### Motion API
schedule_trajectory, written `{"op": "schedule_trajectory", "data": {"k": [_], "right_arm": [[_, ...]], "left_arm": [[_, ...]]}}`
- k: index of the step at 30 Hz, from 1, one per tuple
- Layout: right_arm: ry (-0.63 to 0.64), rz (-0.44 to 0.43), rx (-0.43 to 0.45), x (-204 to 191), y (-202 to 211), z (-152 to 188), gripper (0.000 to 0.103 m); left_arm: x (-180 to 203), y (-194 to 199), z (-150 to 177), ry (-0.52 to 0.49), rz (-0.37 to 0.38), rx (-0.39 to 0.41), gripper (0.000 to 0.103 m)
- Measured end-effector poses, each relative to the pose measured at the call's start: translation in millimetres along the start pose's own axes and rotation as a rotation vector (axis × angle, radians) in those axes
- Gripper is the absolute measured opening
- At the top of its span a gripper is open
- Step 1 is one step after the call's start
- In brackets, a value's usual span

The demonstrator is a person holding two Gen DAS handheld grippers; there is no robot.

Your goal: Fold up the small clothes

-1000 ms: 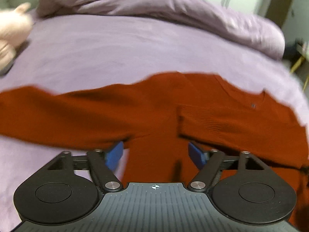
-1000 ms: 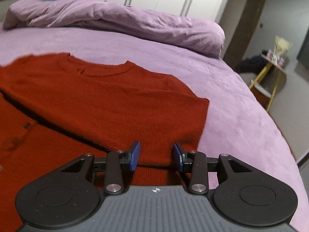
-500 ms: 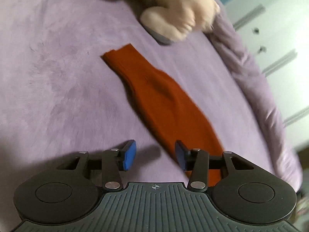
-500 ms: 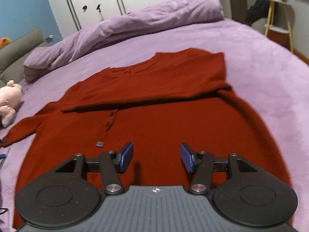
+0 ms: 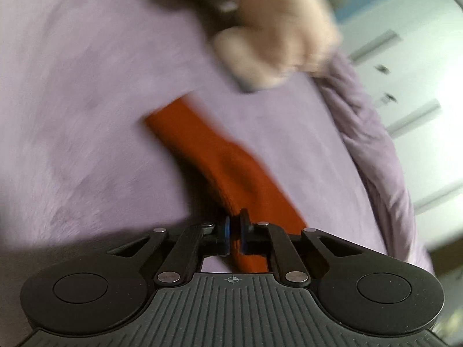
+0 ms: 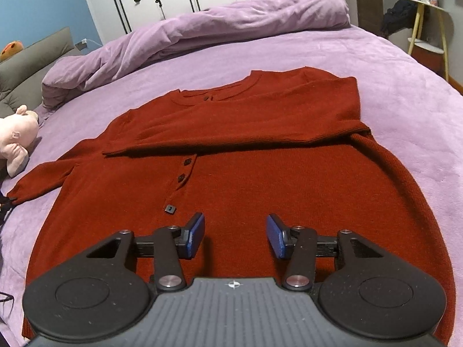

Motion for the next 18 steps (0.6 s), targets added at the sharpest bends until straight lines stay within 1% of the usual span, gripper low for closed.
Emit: {"op": "schedule_trajectory", "data": {"k": [1, 3, 4, 5, 6, 8, 10, 12, 13, 14, 15, 16, 17, 18], "right_arm": [[-0.005, -0.003, 0.004, 1.4, 1.1, -0.1, 0.046], [-0.016, -0.007, 0.014, 3.8, 3.0, -0.8, 0.044], [-0.021, -0.012, 0.020, 4.9, 4.2, -1.3, 0.043], [-0.025, -0.014, 0.026, 4.9, 5.0, -1.5, 0.043], [-0.032, -0.018, 0.034, 5.8, 6.3, -2.1, 0.043], [-0.050, -0.037, 0.053, 7.9, 10.4, -3.0, 0.042], [-0.063, -0.056, 0.071, 9.7, 14.9, -4.2, 0.042], [-0.069, -0.071, 0.086, 11.4, 20.0, -5.6, 0.042], [-0.067, -0.076, 0.091, 12.3, 22.1, -6.4, 0.042], [-0.065, -0.077, 0.097, 14.0, 24.5, -7.1, 0.042], [-0.067, -0.078, 0.103, 16.3, 26.6, -8.3, 0.042], [-0.071, -0.080, 0.107, 19.4, 28.1, -9.8, 0.042], [-0.078, -0.084, 0.108, 23.0, 28.8, -11.3, 0.042], [-0.087, -0.092, 0.106, 26.8, 28.5, -13.1, 0.042]], "left_arm": [[16.0, 5.7, 3.6, -0.069, 0.010, 0.010, 0.007], [60.4, 20.4, 17.6, -0.232, 0.056, 0.026, 0.007], [87.3, 28.2, 28.8, -0.320, 0.090, 0.028, 0.007], [116.5, 37.6, 45.6, -0.411, 0.141, 0.024, 0.007], [147.5, 47.5, 67.7, -0.504, 0.211, 0.010, 0.007], [195.0, 61.2, 112.7, -0.666, 0.316, -0.015, 0.008], [237.1, 63.5, 168.4, -0.810, 0.376, -0.075, 0.009], [258.6, 54.7, 215.2, -0.901, 0.391, -0.147, 0.016], [264.9, 46.8, 239.1, -0.946, 0.381, -0.191, 0.021], [266.2, 40.6, 255.9, -0.963, 0.360, -0.220, 0.033], [264.7, 35.2, 271.0, -0.968, 0.331, -0.249, 0.038], [260.0, 29.9, 282.1, -0.970, 0.306, -0.276, 0.039], [252.5, 25.8, 289.9, -0.963, 0.279, -0.297, 0.042], [245.3, 22.3, 290.5, -0.954, 0.253, -0.306, 0.044]]}}
Point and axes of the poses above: each gripper's, at about its wrist camera, not at the fingertips, and y roughly against the way its jaws point, x to its right, z to its underside, the point moved 3 cm from there along -y, roughly the way its jaws point, and after that the axes turned 10 degrees about -x, right-handed, at the moved point
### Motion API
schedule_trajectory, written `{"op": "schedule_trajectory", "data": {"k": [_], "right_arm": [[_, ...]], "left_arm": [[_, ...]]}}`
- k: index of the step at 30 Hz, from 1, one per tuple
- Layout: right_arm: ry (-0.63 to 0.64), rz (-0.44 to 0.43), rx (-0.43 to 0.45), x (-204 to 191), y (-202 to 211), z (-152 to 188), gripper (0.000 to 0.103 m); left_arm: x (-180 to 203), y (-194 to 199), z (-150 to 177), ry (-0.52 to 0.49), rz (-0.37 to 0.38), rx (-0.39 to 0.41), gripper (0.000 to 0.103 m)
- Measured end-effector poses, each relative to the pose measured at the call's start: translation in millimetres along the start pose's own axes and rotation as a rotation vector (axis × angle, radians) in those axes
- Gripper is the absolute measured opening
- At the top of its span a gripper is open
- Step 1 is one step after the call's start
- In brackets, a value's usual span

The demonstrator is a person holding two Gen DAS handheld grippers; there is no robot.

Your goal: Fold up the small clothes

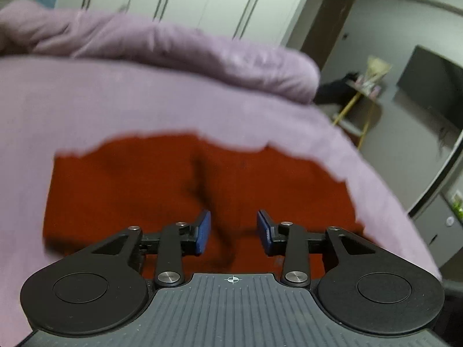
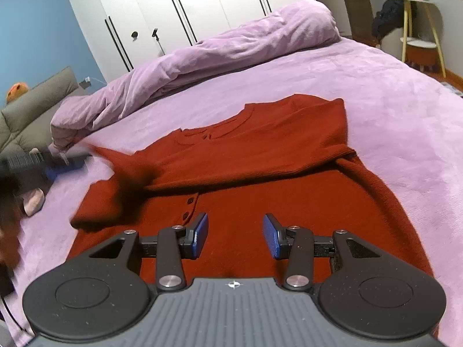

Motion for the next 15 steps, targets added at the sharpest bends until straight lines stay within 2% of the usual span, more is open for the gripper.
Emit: {"op": "schedule_trajectory", "data": {"k": [2, 5, 8, 12, 15], "right_arm": [[-0.006, -0.017, -0.014, 3.8, -4.1, -4.8, 0.042], [0.030, -0.035, -0.027, -4.8, -17.0, -14.0, 0.043], [0.081, -0.079, -0.045, -30.2, -37.6, -24.8, 0.045], [0.186, -0.101, -0.041, -81.7, -72.5, -43.2, 0.046], [0.301, -0.092, -0.044, -123.5, -99.5, -55.0, 0.047]], "left_arm": [[-10.6, 1.3, 17.4, 0.018, -0.079, -0.017, 0.053], [-32.4, 10.3, 36.9, 0.041, -0.231, -0.018, 0.053], [-61.3, 27.0, 46.5, 0.100, -0.346, 0.001, 0.055], [-88.3, 42.7, 54.6, 0.213, -0.379, -0.003, 0.056], [-98.7, 43.2, 55.0, 0.225, -0.411, -0.017, 0.056]]}}
Point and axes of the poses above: each gripper's, at about its wrist camera, not at the fingertips, and y roughly against the way its jaws point, x to its right, z to its underside, the point moved 3 cm from there along -y, roughly the way its jaws point, and after that the axes turned 10 degrees about -x, right-handed, at the moved point
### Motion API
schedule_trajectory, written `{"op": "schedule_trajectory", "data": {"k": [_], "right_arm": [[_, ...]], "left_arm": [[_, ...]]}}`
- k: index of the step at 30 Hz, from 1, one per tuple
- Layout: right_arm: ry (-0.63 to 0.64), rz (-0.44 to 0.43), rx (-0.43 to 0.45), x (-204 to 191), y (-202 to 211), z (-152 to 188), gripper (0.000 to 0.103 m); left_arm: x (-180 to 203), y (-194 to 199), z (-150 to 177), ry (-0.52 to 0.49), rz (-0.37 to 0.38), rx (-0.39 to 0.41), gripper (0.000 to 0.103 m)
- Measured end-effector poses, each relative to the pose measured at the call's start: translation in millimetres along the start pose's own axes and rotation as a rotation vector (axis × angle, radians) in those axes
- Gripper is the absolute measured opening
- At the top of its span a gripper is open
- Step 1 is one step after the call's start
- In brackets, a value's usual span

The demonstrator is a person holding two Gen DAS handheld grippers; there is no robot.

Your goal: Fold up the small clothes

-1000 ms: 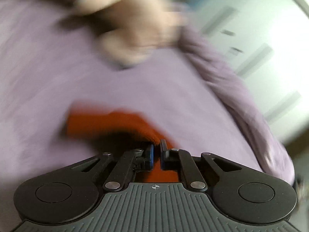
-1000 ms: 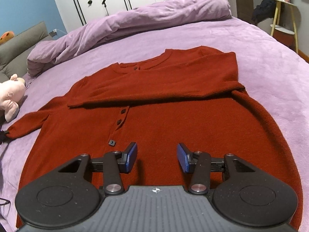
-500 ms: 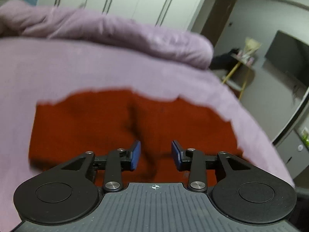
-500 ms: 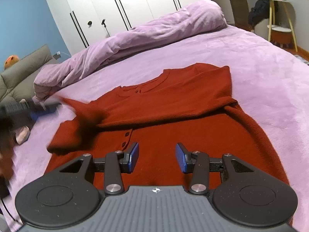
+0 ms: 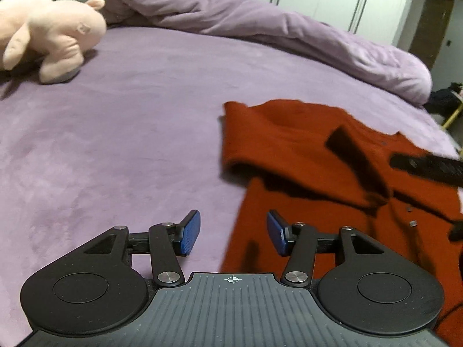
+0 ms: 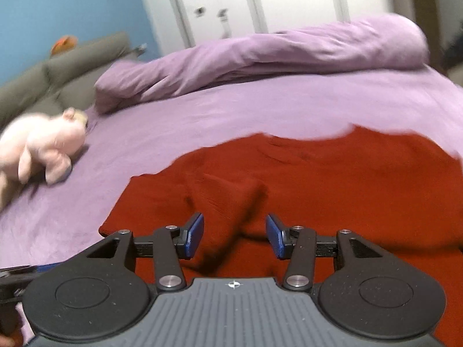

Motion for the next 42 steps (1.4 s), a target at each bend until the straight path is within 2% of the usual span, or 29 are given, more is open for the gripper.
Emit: {"op": "schedule_trajectory", "data": {"k": [3, 5, 6, 7, 8, 9, 11, 12, 16, 17, 20, 23, 25, 26, 27, 29, 31, 33, 34, 35, 37, 39, 41, 42], "right_arm": [[0.118, 0.046, -0.021, -30.8, -26.9, -15.2, 0.047], [0.192, 0.126, -0.042, -44.7, -45.6, -18.3, 0.044], [0.210, 0.168, -0.067, -47.4, -56.3, -18.8, 0.037], [0.218, 0.187, -0.086, -47.8, -65.5, -18.4, 0.018], [0.225, 0.182, -0.099, -47.3, -70.8, -17.7, 0.006], [0.231, 0.171, -0.102, -46.2, -73.3, -16.8, 0.006], [0.219, 0.154, -0.023, -41.4, -57.8, -21.6, 0.005], [0.175, 0.141, 0.033, -33.9, -44.1, -26.9, 0.005], [-0.171, -0.001, 0.302, 36.1, 31.5, -40.3, 0.005], [-0.227, 0.000, 0.340, 54.6, 42.8, -36.9, 0.005], [-0.322, 0.101, 0.348, 106.7, 52.7, -15.6, 0.005], [-0.384, 0.168, 0.223, 151.6, 35.6, 13.5, 0.005], [-0.433, 0.182, 0.112, 172.8, 23.9, 28.8, 0.010], [-0.457, 0.168, 0.094, 178.4, 23.8, 34.6, 0.011], [-0.487, 0.146, 0.093, 184.8, 24.7, 37.2, 0.019], [-0.554, 0.093, 0.120, 194.3, 27.4, 38.8, 0.054], [-0.603, 0.053, 0.143, 202.4, 24.0, 35.9, 0.057], [-0.625, 0.058, 0.129, 204.6, 13.8, 28.3, 0.050], [-0.619, 0.073, 0.127, 204.3, 8.6, 23.7, 0.030], [-0.602, 0.098, 0.114, 201.6, 3.1, 18.9, 0.005], [-0.525, 0.174, 0.067, 191.5, -3.1, 2.3, 0.005], [-0.447, 0.173, 0.160, 179.0, 10.0, -10.0, 0.004], [-0.428, 0.107, 0.277, 178.5, 33.2, -14.8, 0.004], [-0.426, 0.090, 0.300, 180.7, 40.3, -14.9, 0.004]], "left_arm": [[-0.2, -3.3, -1.0, -0.010, -0.020, 0.003, 0.057], [-1.3, -2.0, 3.0, -0.003, -0.021, -0.007, 0.057], [-1.0, -4.7, 2.9, 0.002, -0.018, -0.015, 0.057], [0.2, -7.3, 2.5, 0.005, -0.014, -0.020, 0.057], [-0.1, -6.0, 5.8, 0.004, -0.011, -0.022, 0.057], [1.9, -7.1, 4.6, -0.003, -0.007, -0.018, 0.057], [8.8, -6.7, 0.8, -0.026, -0.006, 0.002, 0.057], [13.7, -6.5, -1.8, -0.041, -0.006, 0.014, 0.057], [38.8, -11.7, -15.8, -0.094, 0.013, 0.053, 0.060], [47.0, -16.6, -19.3, -0.107, 0.019, 0.049, 0.060], [63.6, -29.1, -24.6, -0.127, 0.017, 0.037, 0.060], [74.5, -38.7, -25.8, -0.153, 0.015, 0.013, 0.060], [77.2, -41.5, -25.6, -0.166, -0.001, 0.006, 0.060], [77.0, -42.1, -25.3, -0.168, -0.008, 0.005, 0.060], [76.1, -43.0, -25.2, -0.170, -0.009, 0.004, 0.061], [74.6, -45.4, -25.5, -0.163, -0.012, -0.007, 0.061], [74.3, -48.3, -26.6, -0.157, -0.016, -0.020, 0.061], [76.2, -50.8, -28.3, -0.161, -0.018, -0.026, 0.061], [78.1, -52.1, -29.0, -0.167, -0.025, -0.028, 0.061], [80.2, -53.6, -30.0, -0.177, -0.032, -0.027, 0.061], [83.1, -55.2, -31.8, -0.194, -0.046, -0.020, 0.061], [83.4, -57.3, -33.8, -0.204, -0.059, -0.011, 0.062], [82.1, -60.3, -35.9, -0.195, -0.070, -0.013, 0.062], [80.5, -61.7, -36.7, -0.188, -0.069, -0.015, 0.062]]}}
Point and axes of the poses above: each gripper's, at about its wrist camera, not at the fingertips, and y roughly against the way its jaws point, x to its right, z to its underside, the point moved 3 cm from there along -y, roughly the way its jaws point, and after that the axes turned 10 degrees about -x, right-handed, at the moved point
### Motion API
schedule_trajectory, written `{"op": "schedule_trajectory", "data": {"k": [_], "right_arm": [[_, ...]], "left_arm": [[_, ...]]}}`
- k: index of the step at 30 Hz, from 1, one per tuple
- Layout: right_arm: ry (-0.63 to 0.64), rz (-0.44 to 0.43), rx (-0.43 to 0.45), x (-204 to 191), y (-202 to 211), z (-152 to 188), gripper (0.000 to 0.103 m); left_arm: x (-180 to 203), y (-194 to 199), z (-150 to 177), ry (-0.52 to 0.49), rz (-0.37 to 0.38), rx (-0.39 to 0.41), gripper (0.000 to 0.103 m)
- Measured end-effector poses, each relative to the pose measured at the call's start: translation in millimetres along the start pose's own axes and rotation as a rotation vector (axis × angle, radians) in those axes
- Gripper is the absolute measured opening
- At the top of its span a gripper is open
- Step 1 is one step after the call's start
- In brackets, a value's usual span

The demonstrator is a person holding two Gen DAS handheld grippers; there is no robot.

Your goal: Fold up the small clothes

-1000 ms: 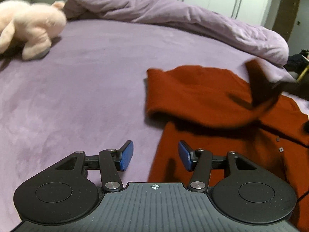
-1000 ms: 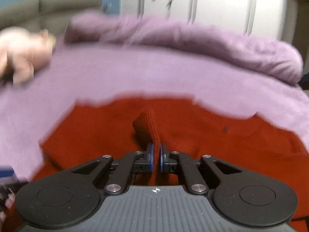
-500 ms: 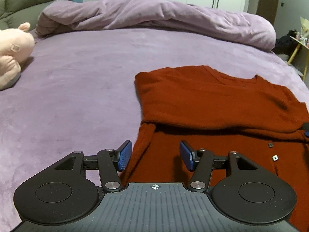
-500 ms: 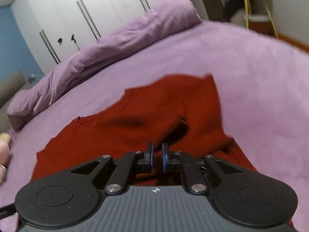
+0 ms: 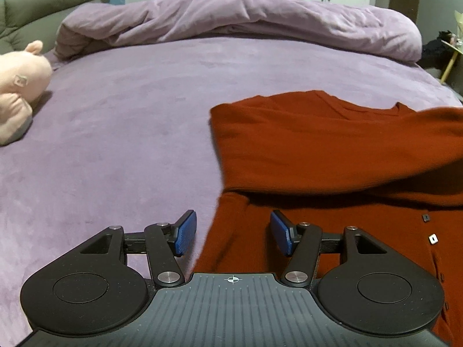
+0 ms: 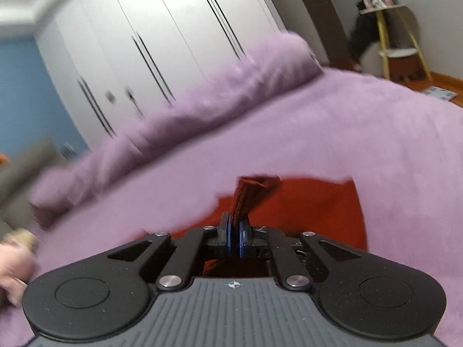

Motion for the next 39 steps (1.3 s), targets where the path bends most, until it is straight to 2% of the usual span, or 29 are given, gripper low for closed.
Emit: {"op": "schedule_trajectory", "data": {"k": [3, 5, 8, 10, 12, 13, 15, 17, 19, 21, 23, 27, 30, 34, 36, 37, 39], "right_arm": [[0.080, 0.113, -0.016, 11.0, -1.6, 1.8, 0.004], [0.083, 0.185, -0.075, 26.1, -15.8, 7.9, 0.004], [0.083, 0.237, -0.212, 41.6, -39.1, 19.5, 0.005], [0.084, 0.242, -0.194, 40.2, -33.4, 18.0, 0.006], [0.029, 0.309, -0.168, 40.2, -25.2, 14.1, 0.012], [0.021, 0.344, -0.124, 36.6, -17.3, 12.6, 0.018], [0.061, 0.385, -0.037, 20.6, -4.4, 11.7, 0.017], [0.151, 0.353, -0.004, -0.7, -1.7, 17.3, 0.017], [0.240, 0.264, -0.063, -18.9, -13.4, 25.1, 0.017], [0.287, 0.237, -0.153, -24.7, -30.9, 36.4, 0.017], [0.319, 0.300, -0.236, -18.1, -46.2, 48.7, 0.016], [0.453, 0.383, -0.165, -3.3, -36.9, 59.5, 0.015], [0.495, 0.400, -0.145, 6.8, -26.9, 61.8, 0.014], [0.528, 0.415, -0.145, 6.1, -24.1, 69.3, 0.014], [0.540, 0.425, -0.153, 0.7, -34.0, 59.2, 0.014], [0.542, 0.428, -0.164, -1.4, -29.2, 59.0, 0.014], [0.513, 0.446, -0.187, -7.8, -16.2, 55.4, 0.015]], "left_arm": [[-4.3, -2.6, 0.4, 0.024, 0.005, -0.013, 0.062], [-6.1, -2.7, 1.6, 0.029, 0.001, -0.018, 0.062], [-7.1, 2.6, 0.5, 0.030, 0.001, -0.006, 0.062], [-5.5, 11.0, -3.6, 0.031, 0.008, 0.024, 0.062], [-1.0, 18.1, -10.6, 0.032, 0.027, 0.064, 0.062], [2.9, 19.7, -14.4, 0.024, 0.039, 0.079, 0.064], [16.5, 17.8, -22.5, -0.015, 0.048, 0.095, 0.066], [34.7, 9.2, -29.5, -0.077, 0.041, 0.092, 0.069], [49.7, -5.5, -32.5, -0.130, 0.031, 0.077, 0.069], [59.8, -23.0, -31.1, -0.168, 0.005, 0.044, 0.069], [63.1, -31.9, -27.2, -0.203, -0.005, 0.048, 0.071], [56.5, -31.8, -20.1, -0.223, 0.024, 0.069, 0.071], [53.7, -31.4, -16.0, -0.220, 0.032, 0.071, 0.071], [53.6, -28.2, -14.1, -0.224, 0.010, 0.060, 0.071], [51.9, -21.2, -10.9, -0.229, -0.008, 0.047, 0.073], [50.8, -16.8, -8.2, -0.231, -0.020, 0.030, 0.077], [46.2, -8.4, 3.2, -0.246, -0.038, -0.022, 0.076]]}}
Point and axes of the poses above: each gripper's, at about its wrist camera, not at the fingertips, and y roughly against the way its jaws point, x to its right, z to its underside, the point moved 3 cm from there along -y, roughly the way its jaws point, and after that the axes turned 10 degrees about -x, right-handed, at the moved point
